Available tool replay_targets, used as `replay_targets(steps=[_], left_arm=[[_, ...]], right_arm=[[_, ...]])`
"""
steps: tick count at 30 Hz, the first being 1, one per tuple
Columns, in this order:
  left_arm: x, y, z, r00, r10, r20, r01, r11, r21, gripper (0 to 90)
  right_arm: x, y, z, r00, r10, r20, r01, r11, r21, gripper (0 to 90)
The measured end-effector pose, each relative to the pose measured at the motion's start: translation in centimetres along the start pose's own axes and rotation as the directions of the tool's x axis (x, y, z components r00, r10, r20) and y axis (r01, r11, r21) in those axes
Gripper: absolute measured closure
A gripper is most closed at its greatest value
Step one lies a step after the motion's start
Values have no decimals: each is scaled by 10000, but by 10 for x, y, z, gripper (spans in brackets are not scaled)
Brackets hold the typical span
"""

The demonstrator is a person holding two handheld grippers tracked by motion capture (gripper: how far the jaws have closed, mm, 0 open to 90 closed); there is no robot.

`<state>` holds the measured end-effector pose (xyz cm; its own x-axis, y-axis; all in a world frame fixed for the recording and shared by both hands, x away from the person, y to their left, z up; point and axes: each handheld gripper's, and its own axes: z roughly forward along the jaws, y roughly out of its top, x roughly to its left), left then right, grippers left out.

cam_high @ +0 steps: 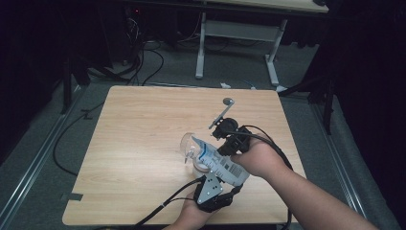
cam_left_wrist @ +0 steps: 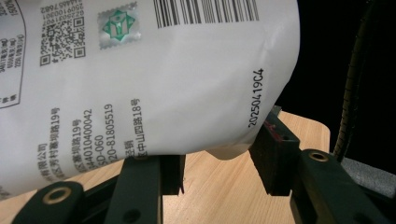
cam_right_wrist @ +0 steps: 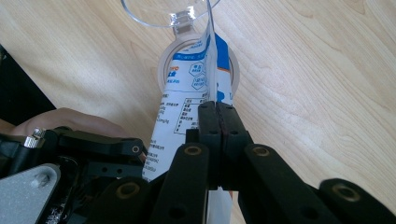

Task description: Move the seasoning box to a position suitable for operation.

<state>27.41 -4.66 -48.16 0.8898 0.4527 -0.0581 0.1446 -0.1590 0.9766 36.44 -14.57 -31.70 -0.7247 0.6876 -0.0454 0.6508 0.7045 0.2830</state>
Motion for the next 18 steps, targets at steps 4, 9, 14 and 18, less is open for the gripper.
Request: replay_targets(steps=[4,9,14,18], left_arm=[[0,-1,0,10000,26,4,-26,10000,35,586],[-1,-2,1,10000,-6,44,6,10000,31,587],[-1,-3,1,10000,-9,51,9,10000,68,587],[-1,-3,1,10000,3,41,-3,10000,62,587]], right_arm=[[0,-1,0,10000,17,21,-17,10000,19,900],[-1,-2,1,10000,0,-2,0,10000,23,900],[0,-4,2,10000,-8,32,8,10000,14,900],[0,-4,1,10000,4,15,-4,10000,-13,900]])
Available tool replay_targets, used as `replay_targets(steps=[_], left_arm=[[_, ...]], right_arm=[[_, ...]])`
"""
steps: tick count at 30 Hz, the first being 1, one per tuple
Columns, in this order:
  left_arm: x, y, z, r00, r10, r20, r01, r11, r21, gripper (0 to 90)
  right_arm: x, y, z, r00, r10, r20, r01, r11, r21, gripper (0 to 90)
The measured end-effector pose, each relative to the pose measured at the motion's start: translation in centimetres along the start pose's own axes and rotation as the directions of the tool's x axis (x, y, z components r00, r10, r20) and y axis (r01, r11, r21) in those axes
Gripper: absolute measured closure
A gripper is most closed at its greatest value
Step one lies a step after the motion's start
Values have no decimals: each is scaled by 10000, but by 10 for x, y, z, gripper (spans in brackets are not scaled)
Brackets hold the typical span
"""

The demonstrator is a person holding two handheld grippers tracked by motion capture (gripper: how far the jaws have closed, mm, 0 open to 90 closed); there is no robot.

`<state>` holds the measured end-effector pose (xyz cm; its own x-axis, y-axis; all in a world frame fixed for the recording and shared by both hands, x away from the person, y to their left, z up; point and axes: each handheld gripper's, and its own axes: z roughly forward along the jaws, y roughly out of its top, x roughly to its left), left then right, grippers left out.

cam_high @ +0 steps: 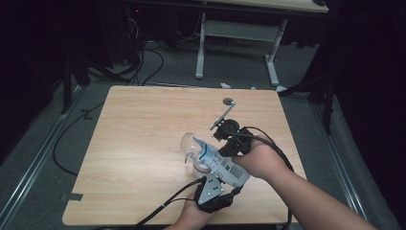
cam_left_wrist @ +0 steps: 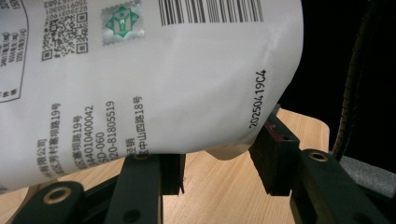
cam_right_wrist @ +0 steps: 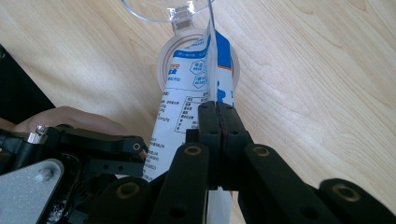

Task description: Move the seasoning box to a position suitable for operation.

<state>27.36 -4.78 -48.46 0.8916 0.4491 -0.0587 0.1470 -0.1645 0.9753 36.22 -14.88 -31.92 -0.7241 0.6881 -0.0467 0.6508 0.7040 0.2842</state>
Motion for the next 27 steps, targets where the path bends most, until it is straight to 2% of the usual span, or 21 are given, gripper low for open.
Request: replay_targets(steps=[19,27], left_arm=[[-1,0,0,10000,-6,24,6,10000,-16,588],[-1,-5,-1,10000,57,34,-58,9999,87,588]], right_arm=[[-1,0,-1,10000,-17,49,17,10000,73,900],[0,-4,-1,10000,70,5,-70,9998,185,900]])
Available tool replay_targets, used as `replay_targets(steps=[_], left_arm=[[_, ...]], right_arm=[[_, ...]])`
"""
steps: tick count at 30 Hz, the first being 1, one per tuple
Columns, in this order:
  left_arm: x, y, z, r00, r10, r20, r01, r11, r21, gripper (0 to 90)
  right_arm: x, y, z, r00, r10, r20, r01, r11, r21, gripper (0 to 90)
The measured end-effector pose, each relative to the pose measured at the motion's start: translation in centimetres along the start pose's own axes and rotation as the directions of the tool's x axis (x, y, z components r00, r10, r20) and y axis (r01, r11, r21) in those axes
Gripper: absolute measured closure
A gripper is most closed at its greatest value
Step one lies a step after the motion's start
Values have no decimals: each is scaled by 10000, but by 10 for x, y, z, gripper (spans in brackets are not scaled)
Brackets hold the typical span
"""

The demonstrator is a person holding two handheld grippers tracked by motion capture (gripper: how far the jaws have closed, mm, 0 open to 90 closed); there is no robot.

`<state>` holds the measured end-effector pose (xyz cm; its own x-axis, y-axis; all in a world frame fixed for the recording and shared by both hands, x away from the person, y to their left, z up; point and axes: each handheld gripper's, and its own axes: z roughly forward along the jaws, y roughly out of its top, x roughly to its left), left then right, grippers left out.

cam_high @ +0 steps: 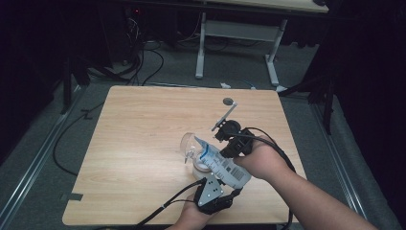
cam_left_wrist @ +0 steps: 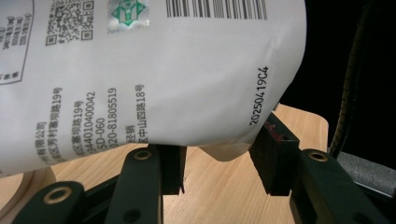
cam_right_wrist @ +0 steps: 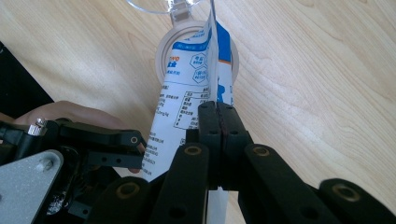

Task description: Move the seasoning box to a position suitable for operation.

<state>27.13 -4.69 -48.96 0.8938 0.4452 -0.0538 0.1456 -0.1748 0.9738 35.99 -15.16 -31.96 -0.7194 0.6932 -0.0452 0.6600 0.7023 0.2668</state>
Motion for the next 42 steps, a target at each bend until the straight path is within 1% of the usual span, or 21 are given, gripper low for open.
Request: replay_targets(steps=[5,7,8,13,14,16,26,27,33,34,36,37,42], left_arm=[[2,-4,-2,10000,6,-27,-6,10000,47,587],[3,-6,-4,10000,-37,-28,37,10000,69,587],[4,-8,-5,10000,-31,-52,31,9999,106,587],[7,-12,-7,9999,-49,-114,52,9998,210,586],[7,-13,-7,9999,-65,-119,67,9998,204,586],[8,-14,-8,9999,-72,-133,75,9997,215,586],[11,-20,-7,9997,-119,-192,125,9994,328,588],[12,-21,-7,9997,-104,-200,111,9994,341,587],[13,-23,-7,9997,-148,-216,157,9990,408,588],[13,-24,-7,9997,-140,-223,149,9990,422,588],[13,-25,-7,9997,-134,-227,144,9989,438,588],[13,-25,-7,9996,-135,-242,146,9989,452,589],[15,-28,-7,9994,-216,-270,230,9983,539,587]], right_arm=[[0,-2,0,10000,-2,-19,2,10000,-58,900],[0,-2,-1,10000,75,-41,-75,10000,-26,900],[0,-3,-1,10000,17,-30,-17,10000,-19,900],[0,-4,0,10000,18,-48,-18,10000,-7,900],[1,-4,0,9999,107,-61,-107,9999,11,900],[1,-4,0,9999,78,-68,-78,10000,29,900],[1,-5,2,10000,-3,-86,4,10000,73,900],[2,-5,2,9999,63,-85,-62,9999,95,900],[0,-8,2,9999,77,-104,-76,9999,98,900],[0,-9,2,9998,149,-94,-147,9998,128,900],[0,-10,3,9999,90,-116,-89,9999,102,900],[0,-10,3,9998,161,-131,-159,9998,127,900],[0,-11,3,9999,120,-122,-119,9998,129,900]])
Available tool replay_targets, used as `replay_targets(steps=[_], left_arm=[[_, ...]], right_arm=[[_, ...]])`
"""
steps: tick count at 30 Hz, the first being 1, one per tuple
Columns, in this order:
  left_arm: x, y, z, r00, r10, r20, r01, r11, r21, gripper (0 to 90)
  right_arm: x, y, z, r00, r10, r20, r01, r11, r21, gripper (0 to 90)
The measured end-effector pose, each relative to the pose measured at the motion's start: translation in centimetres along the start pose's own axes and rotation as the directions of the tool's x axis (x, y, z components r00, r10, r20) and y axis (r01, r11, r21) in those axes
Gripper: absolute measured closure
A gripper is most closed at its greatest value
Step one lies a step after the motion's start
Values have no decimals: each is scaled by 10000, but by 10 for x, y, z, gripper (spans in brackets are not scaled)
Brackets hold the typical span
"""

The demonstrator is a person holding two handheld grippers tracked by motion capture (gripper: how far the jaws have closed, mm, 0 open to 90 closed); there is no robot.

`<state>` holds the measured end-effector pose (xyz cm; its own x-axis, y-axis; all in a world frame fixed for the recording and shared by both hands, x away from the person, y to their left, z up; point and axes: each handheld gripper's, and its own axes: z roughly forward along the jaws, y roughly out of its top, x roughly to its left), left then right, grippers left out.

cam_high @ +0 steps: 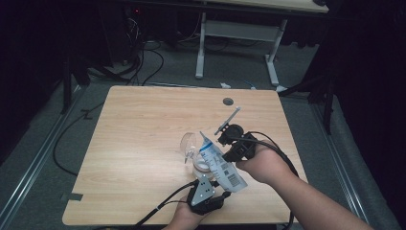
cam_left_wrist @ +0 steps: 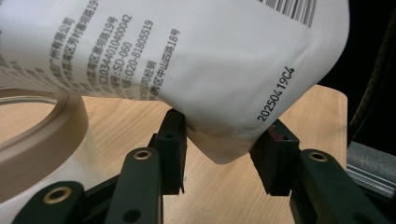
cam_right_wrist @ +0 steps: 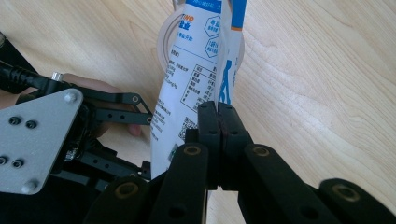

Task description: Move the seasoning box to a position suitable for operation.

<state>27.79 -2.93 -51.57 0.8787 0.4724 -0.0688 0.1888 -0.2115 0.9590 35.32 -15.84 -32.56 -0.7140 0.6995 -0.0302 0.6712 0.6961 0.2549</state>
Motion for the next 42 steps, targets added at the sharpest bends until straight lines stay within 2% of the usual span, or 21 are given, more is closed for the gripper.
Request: replay_targets(steps=[13,21,24,34,42], left_arm=[[0,-2,2,9999,-129,104,127,9998,163,577],[0,-2,3,9996,-196,184,192,9996,205,543],[0,-3,3,9997,-169,186,165,9997,205,518],[1,-3,1,9996,-67,270,59,9996,280,468],[2,-6,0,9997,-17,231,10,9994,333,463]], right_arm=[[-1,-5,0,10000,46,-46,-46,10000,32,900],[0,-1,2,9998,126,-140,-126,9999,18,900],[-1,0,2,9989,359,-316,-360,9993,-29,900],[-1,2,-2,9994,220,-253,-223,9997,-124,900],[-1,2,-3,9996,196,-223,-200,9996,-176,900]])
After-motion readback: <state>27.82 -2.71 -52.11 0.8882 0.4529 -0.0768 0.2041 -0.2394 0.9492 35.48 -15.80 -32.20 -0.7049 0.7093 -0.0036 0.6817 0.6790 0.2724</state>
